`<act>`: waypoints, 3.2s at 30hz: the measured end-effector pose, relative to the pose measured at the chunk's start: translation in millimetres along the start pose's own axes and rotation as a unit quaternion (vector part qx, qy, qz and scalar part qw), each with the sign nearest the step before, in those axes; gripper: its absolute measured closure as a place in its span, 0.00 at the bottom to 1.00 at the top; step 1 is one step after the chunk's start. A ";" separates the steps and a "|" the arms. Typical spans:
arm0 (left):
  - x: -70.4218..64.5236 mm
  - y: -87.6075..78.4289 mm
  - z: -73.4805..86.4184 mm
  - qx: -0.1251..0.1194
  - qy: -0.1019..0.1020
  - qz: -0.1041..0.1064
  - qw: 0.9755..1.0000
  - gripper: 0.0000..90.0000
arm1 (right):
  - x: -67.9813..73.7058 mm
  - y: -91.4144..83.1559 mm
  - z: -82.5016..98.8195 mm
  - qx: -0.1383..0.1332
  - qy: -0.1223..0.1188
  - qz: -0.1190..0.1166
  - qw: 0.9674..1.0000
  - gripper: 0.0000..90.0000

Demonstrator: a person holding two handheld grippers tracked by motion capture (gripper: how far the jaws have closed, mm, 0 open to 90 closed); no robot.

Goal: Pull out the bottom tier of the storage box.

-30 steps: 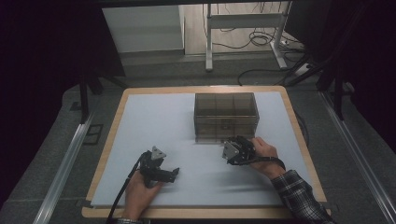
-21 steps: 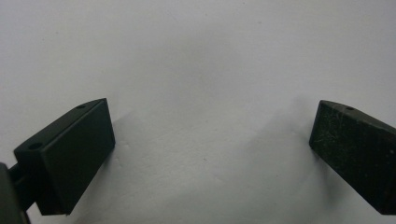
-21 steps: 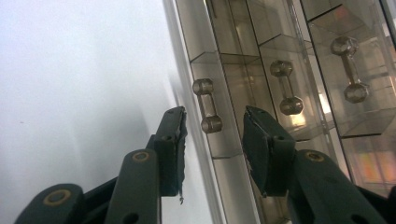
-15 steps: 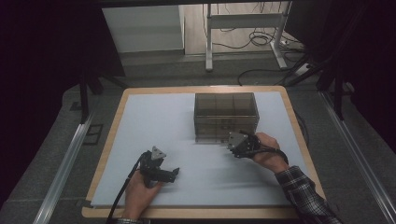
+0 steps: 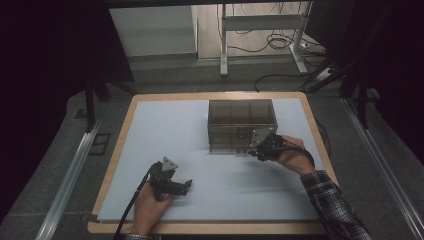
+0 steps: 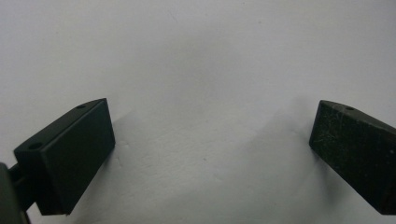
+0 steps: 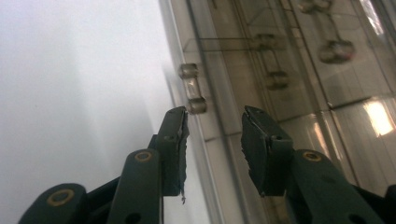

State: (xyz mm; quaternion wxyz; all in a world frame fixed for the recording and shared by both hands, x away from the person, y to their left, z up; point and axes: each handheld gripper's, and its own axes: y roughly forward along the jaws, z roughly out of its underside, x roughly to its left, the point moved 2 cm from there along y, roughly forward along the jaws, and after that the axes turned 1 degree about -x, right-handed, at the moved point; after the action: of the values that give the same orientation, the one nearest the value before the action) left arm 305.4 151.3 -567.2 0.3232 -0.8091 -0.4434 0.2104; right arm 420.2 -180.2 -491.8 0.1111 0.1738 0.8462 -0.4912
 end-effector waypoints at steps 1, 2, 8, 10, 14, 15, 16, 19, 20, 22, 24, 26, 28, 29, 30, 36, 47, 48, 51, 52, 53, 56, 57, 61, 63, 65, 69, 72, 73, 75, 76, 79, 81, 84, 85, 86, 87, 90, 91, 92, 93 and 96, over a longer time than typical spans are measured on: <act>0.0 0.0 0.0 0.000 0.000 0.000 1.000 0.00 | -2.2 0.1 0.9 0.002 0.002 -0.005 1.000 0.70; 0.0 0.0 0.0 0.000 0.000 0.000 1.000 0.00 | -6.1 0.4 2.5 0.005 0.005 -0.012 1.000 0.71; 0.0 0.0 0.0 0.000 0.000 0.000 1.000 0.00 | -19.5 6.9 12.1 0.018 0.017 -0.058 0.998 0.78; 0.0 0.0 0.0 0.000 0.000 0.000 1.000 0.00 | -22.3 9.6 15.6 0.020 0.016 -0.070 0.997 0.80; 0.0 0.0 0.0 0.000 0.000 0.000 1.000 0.00 | -25.9 15.0 21.7 0.029 0.015 -0.087 0.996 0.83; 0.0 0.0 0.0 0.000 0.000 0.000 1.000 0.00 | -26.4 16.2 22.7 0.030 0.015 -0.092 0.995 0.83; 0.0 0.0 0.0 0.000 0.000 0.000 1.000 0.00 | -27.0 18.2 24.4 0.032 0.012 -0.099 0.995 0.84; 0.0 0.0 0.0 0.000 0.000 0.000 1.000 0.00 | -27.8 21.6 27.3 0.037 0.007 -0.103 0.994 0.89; 0.0 0.0 0.0 0.000 0.000 0.000 1.000 0.00 | -28.4 21.6 27.6 0.036 0.006 -0.105 0.994 0.90; 0.0 0.0 0.0 0.000 0.000 0.000 1.000 0.00 | -30.0 21.7 27.8 0.035 0.000 -0.112 0.993 0.92; -0.1 0.0 0.0 0.000 0.000 0.000 1.000 0.00 | -30.4 22.5 27.5 0.033 -0.017 -0.122 0.992 0.93; -0.1 0.0 0.0 0.000 0.000 0.000 1.000 0.00 | -30.8 22.4 26.7 0.035 -0.027 -0.125 0.991 0.94; 0.0 0.0 0.0 0.000 0.000 0.000 1.000 0.00 | -31.8 22.1 25.5 0.041 -0.030 -0.136 0.989 0.95; 0.0 0.0 0.0 0.000 0.000 0.000 1.000 0.00 | -31.7 22.1 25.0 0.043 -0.031 -0.140 0.989 0.96; 0.0 0.0 0.0 0.000 0.000 0.000 1.000 0.00 | -31.4 21.1 24.2 0.045 -0.038 -0.137 0.989 0.96; 0.0 0.0 0.0 0.000 0.000 0.000 1.000 0.00 | -27.3 16.1 21.3 0.041 -0.045 -0.156 0.986 0.96; 0.0 0.0 0.0 0.000 0.000 0.000 1.000 0.00 | -18.0 8.0 20.0 0.041 -0.054 -0.167 0.984 0.96; 0.0 0.0 0.0 0.000 0.000 0.000 1.000 0.00 | -16.6 7.2 19.8 0.040 -0.056 -0.167 0.983 0.96; 0.0 0.0 0.0 0.000 0.000 0.000 1.000 0.00 | -13.1 4.9 19.9 0.040 -0.059 -0.170 0.983 0.96; 0.0 0.0 0.0 0.000 0.000 0.000 1.000 0.00 | -11.9 4.0 20.1 0.041 -0.059 -0.171 0.983 0.95; 0.0 0.0 0.0 0.000 0.000 0.000 1.000 0.00 | -11.0 3.4 20.2 0.040 -0.059 -0.171 0.983 0.95; 0.0 0.0 0.0 0.000 0.000 0.000 1.000 0.00 | -6.7 0.9 20.5 0.039 -0.062 -0.170 0.983 0.95; -0.1 0.0 0.0 0.000 0.000 0.000 1.000 0.00 | -5.2 0.0 20.6 0.038 -0.063 -0.170 0.983 0.95; 0.0 0.0 0.0 0.000 0.000 0.000 1.000 0.00 | 0.9 -2.5 21.2 0.036 -0.068 -0.169 0.983 0.95; 0.0 0.0 0.0 0.000 0.000 -0.001 1.000 0.00 | 4.4 -3.4 21.8 0.035 -0.068 -0.169 0.983 0.95; 0.0 0.0 0.0 0.000 0.000 0.000 1.000 0.00 | 6.8 -4.2 22.2 0.033 -0.068 -0.168 0.983 0.95; -0.1 0.0 0.0 0.000 0.000 0.000 1.000 0.00 | 10.2 -4.5 23.2 0.032 -0.066 -0.168 0.983 0.95; 0.0 0.0 0.0 0.000 0.000 0.000 1.000 0.00 | 13.2 -3.8 25.0 0.031 -0.063 -0.168 0.983 0.95; 0.0 0.0 0.0 0.000 0.000 0.000 1.000 0.00 | 13.7 -3.4 25.7 0.030 -0.064 -0.165 0.984 0.95; 0.0 0.0 0.0 0.000 0.000 0.000 1.000 0.00 | 14.0 -2.0 27.4 0.033 -0.070 -0.165 0.983 0.95; -0.1 0.0 0.0 0.000 0.000 0.000 1.000 0.00 | 14.3 -1.1 28.3 0.034 -0.071 -0.165 0.983 0.95; 0.0 0.0 0.0 0.000 0.000 0.000 1.000 0.00 | 15.2 -1.0 29.4 0.030 -0.071 -0.162 0.984 0.94; 0.0 0.0 0.0 0.000 0.000 -0.001 1.000 0.00 | 14.4 -3.0 28.6 0.016 -0.065 -0.163 0.984 0.91; -0.1 0.0 0.0 0.000 0.000 0.000 1.000 0.00 | 15.1 -5.3 26.7 0.015 -0.068 -0.155 0.985 0.87; 0.0 0.0 0.0 0.000 0.000 0.000 1.000 0.00 | 15.5 -5.0 26.4 0.016 -0.068 -0.155 0.985 0.86; -0.1 0.0 0.0 0.000 0.000 0.000 1.000 0.00 | 15.9 -4.6 26.3 0.015 -0.067 -0.156 0.985 0.84; 0.0 0.0 0.0 0.000 0.000 0.000 1.000 0.00 | 16.2 -4.7 26.1 0.015 -0.067 -0.152 0.986 0.84; -0.1 0.0 0.0 0.000 0.000 0.000 1.000 0.00 | 16.7 -4.4 25.5 0.012 -0.064 -0.148 0.987 0.80; -0.1 0.0 0.0 0.000 0.000 0.000 1.000 0.00 | 16.9 -4.6 25.4 0.012 -0.064 -0.145 0.987 0.79; -0.1 0.0 0.0 0.000 0.000 0.000 1.000 0.00 | 17.6 -4.5 25.3 0.011 -0.060 -0.145 0.988 0.79; -0.1 0.0 0.0 0.000 0.000 0.000 1.000 0.00 | 17.3 -4.8 25.2 0.012 -0.061 -0.142 0.988 0.77; -0.1 0.0 0.0 0.000 -0.001 0.000 1.000 0.00 | 18.0 -6.3 24.6 0.003 -0.053 -0.143 0.988 0.75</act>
State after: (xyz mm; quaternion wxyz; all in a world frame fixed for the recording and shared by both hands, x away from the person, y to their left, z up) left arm 305.4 151.2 -567.2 0.3226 -0.8091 -0.4436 0.2108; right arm 401.6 -201.2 -505.4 0.0836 0.0248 0.8538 -0.5132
